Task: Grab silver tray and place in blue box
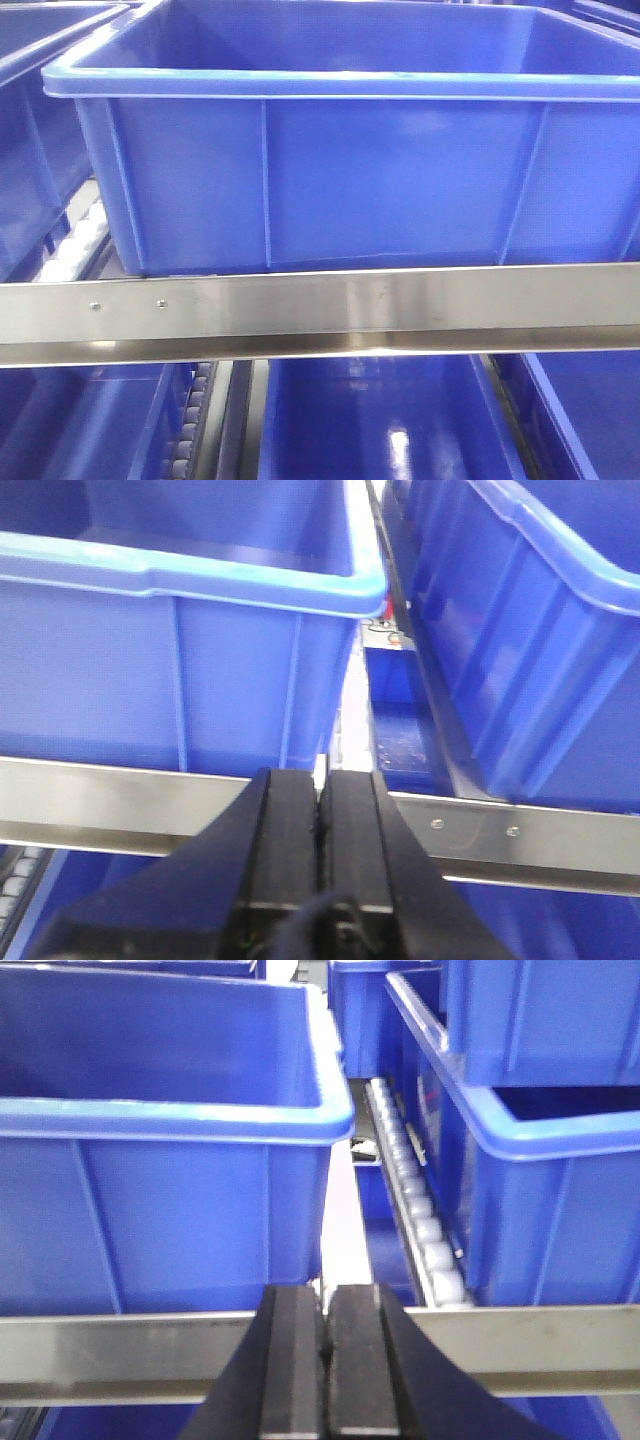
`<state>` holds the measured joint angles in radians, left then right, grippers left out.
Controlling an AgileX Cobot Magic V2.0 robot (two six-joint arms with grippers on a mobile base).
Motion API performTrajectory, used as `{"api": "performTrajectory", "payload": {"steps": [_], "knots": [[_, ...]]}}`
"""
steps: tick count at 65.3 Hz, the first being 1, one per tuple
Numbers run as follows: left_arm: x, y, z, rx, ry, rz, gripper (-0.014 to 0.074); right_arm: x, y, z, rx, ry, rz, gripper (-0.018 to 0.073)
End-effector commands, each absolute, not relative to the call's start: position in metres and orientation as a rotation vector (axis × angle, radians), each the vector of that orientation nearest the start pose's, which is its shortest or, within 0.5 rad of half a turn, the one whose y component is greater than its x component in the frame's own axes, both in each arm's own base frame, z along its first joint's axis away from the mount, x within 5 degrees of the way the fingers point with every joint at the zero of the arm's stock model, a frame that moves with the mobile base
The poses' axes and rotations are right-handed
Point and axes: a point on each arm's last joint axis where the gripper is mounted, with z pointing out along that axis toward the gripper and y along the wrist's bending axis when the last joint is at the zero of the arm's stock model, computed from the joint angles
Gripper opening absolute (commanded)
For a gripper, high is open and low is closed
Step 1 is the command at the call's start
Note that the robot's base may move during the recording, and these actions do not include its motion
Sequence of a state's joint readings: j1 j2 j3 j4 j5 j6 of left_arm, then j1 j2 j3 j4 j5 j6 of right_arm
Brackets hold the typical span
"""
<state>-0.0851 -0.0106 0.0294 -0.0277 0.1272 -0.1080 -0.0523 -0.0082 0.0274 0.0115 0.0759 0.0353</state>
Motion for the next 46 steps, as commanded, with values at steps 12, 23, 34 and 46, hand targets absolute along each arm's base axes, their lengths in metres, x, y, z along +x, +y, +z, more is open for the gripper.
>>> {"api": "performTrajectory", "payload": {"steps": [12,23,34,46], "knots": [[0.0552,-0.0047,0.2019,-0.042,1.528,-0.178,-0.0104,0.0552,-0.0032,0.2036,0.068,1.485,-0.019,0.0052],[0.0552,-0.0047,0.2019,-0.042,1.528,-0.178,-0.0104,0.0552,-0.0032,0.2036,0.068,1.485,-0.019,0.0052],[0.0552,-0.0047,0.2019,-0.042,1.528,-0.178,-0.0104,0.0552,-0.0032,0.2036,0.068,1.485,-0.019,0.0052],[0.0552,-0.0047,0.2019,-0.042,1.528,-0.178,-0.0104,0.0552,-0.0032,0.2036,0.068,1.485,-0.019,0.0052]]}}
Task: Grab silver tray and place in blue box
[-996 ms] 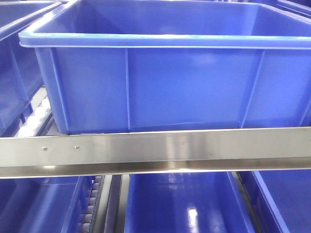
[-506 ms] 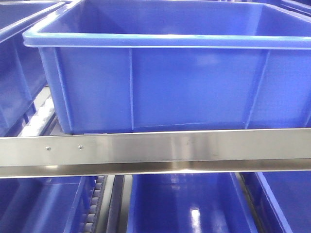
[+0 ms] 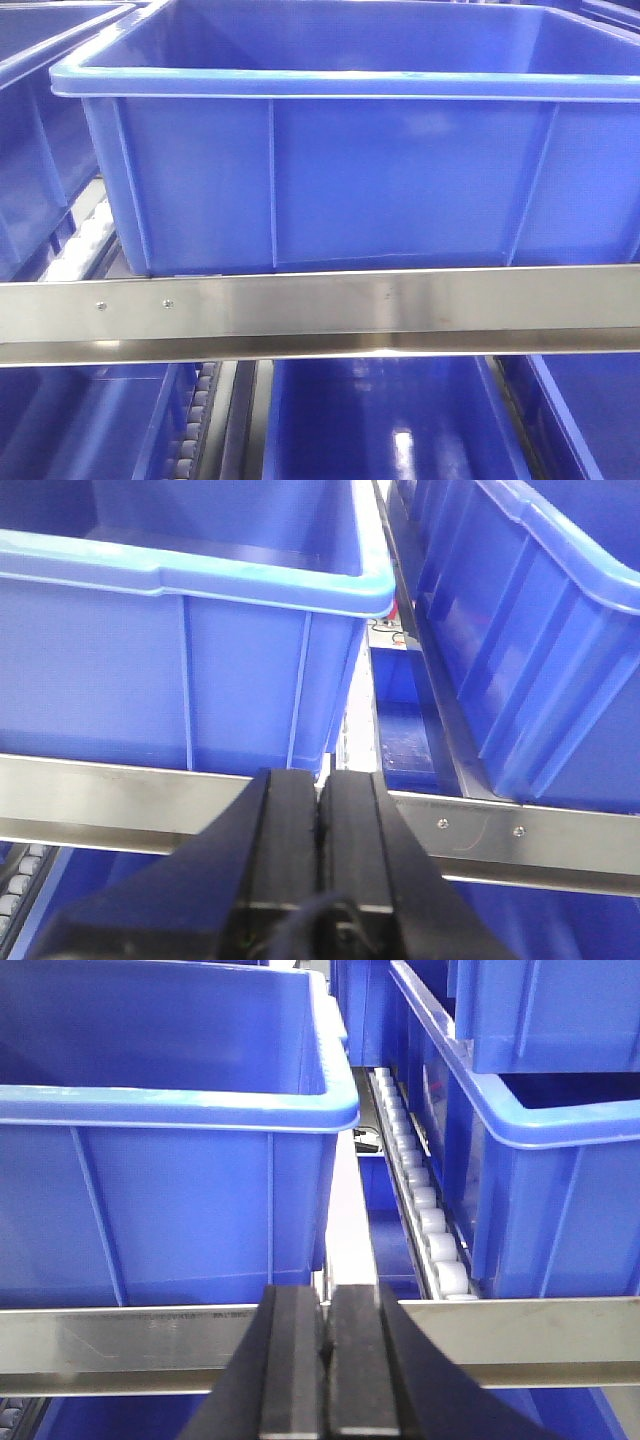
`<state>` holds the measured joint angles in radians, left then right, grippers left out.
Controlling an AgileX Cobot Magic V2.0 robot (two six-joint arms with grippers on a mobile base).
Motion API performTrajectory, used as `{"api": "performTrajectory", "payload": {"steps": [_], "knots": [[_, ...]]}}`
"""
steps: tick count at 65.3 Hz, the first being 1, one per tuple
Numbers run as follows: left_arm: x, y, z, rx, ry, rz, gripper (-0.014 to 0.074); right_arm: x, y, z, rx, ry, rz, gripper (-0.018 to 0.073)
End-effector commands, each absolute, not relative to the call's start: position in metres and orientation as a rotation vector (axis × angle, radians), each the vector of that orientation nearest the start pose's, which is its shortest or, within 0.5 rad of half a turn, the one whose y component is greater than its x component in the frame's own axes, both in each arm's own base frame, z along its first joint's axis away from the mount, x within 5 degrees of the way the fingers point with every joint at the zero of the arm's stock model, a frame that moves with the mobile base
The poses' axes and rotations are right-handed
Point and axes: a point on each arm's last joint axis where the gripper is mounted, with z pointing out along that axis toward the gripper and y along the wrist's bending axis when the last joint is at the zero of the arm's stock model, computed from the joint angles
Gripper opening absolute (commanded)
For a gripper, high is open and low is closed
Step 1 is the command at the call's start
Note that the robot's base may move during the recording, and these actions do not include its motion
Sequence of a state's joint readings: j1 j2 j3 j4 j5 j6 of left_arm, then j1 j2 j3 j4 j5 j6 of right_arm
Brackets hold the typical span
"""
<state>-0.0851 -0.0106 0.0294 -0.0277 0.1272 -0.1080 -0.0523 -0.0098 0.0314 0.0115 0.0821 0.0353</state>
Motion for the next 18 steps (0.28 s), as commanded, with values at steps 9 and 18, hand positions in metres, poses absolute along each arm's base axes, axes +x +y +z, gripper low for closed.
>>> {"api": "performTrajectory", "payload": {"steps": [9,18], "knots": [[0.0552,-0.0047,0.2019,-0.042,1.528,-0.178,-0.0104,0.0552,-0.0032,0.2036,0.068,1.485,-0.019,0.0052],[0.0552,-0.0047,0.2019,-0.042,1.528,-0.178,-0.0104,0.0552,-0.0032,0.2036,0.068,1.485,-0.019,0.0052]]}}
